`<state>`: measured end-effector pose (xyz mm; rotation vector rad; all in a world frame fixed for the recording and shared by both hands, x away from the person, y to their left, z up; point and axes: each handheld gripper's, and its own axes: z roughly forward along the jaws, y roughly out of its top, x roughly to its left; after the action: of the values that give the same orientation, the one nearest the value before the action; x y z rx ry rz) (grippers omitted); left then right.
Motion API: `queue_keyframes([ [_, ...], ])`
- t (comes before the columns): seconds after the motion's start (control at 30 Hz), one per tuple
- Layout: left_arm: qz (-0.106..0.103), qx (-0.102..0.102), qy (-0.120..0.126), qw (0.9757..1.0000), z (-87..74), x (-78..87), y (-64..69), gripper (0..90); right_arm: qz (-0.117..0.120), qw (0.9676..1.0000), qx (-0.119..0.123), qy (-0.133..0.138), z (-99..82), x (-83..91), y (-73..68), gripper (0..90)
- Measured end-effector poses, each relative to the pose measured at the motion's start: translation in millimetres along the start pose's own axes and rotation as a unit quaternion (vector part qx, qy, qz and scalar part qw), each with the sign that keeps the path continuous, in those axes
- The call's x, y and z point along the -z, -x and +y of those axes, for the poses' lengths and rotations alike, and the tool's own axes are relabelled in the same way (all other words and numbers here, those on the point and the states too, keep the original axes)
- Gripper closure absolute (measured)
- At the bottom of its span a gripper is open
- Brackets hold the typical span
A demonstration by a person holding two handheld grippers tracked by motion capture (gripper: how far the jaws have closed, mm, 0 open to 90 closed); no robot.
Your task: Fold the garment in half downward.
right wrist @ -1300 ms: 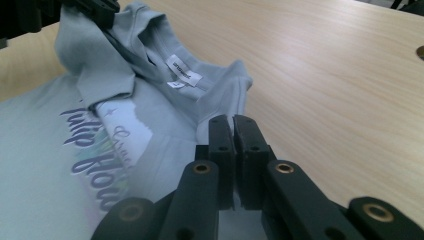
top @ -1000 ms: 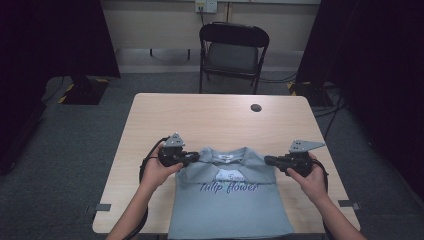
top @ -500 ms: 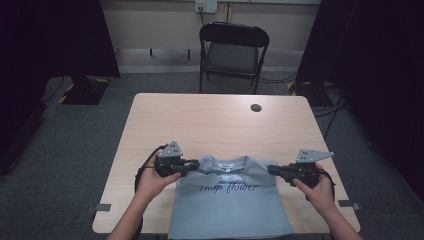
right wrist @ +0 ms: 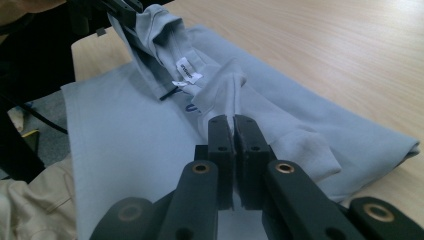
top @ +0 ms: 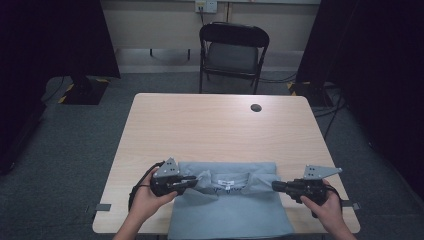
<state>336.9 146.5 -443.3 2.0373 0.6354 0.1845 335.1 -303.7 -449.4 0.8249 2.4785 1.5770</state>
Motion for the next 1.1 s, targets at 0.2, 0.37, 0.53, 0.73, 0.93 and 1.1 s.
queue_keyframes([
  [0.2, -0.006, 0.001, -0.010, 0.9999, -9.4, 4.1, 11.5, 80.9, 0.005, 1.0000, -0.002, 0.001, -6.5, 5.9, -5.7, 87.3],
  [0.37, -0.013, 0.006, -0.014, 0.9998, -17.4, 6.1, 18.0, 78.9, 0.006, 1.0000, 0.001, -0.002, -10.6, 10.5, -11.9, 87.1],
  [0.53, -0.016, 0.006, -0.019, 0.9997, -24.5, 8.1, 27.4, 79.1, 0.008, 1.0000, -0.001, -0.004, -16.7, 14.8, -17.5, 87.1],
  [0.73, -0.020, 0.010, -0.026, 0.9994, -32.0, 8.9, 33.4, 77.8, 0.008, 0.9999, 0.001, -0.007, -23.4, 18.8, -24.1, 87.0],
  [0.93, -0.031, 0.007, -0.035, 0.9989, -38.0, 10.4, 37.4, 74.7, 0.007, 1.0000, -0.001, -0.006, -30.3, 23.1, -29.3, 85.6],
  [1.1, -0.041, 0.007, -0.036, 0.9985, -41.1, 14.6, 42.6, 65.2, 0.015, 0.9998, -0.001, -0.013, -34.7, 25.8, -31.9, 82.8],
])
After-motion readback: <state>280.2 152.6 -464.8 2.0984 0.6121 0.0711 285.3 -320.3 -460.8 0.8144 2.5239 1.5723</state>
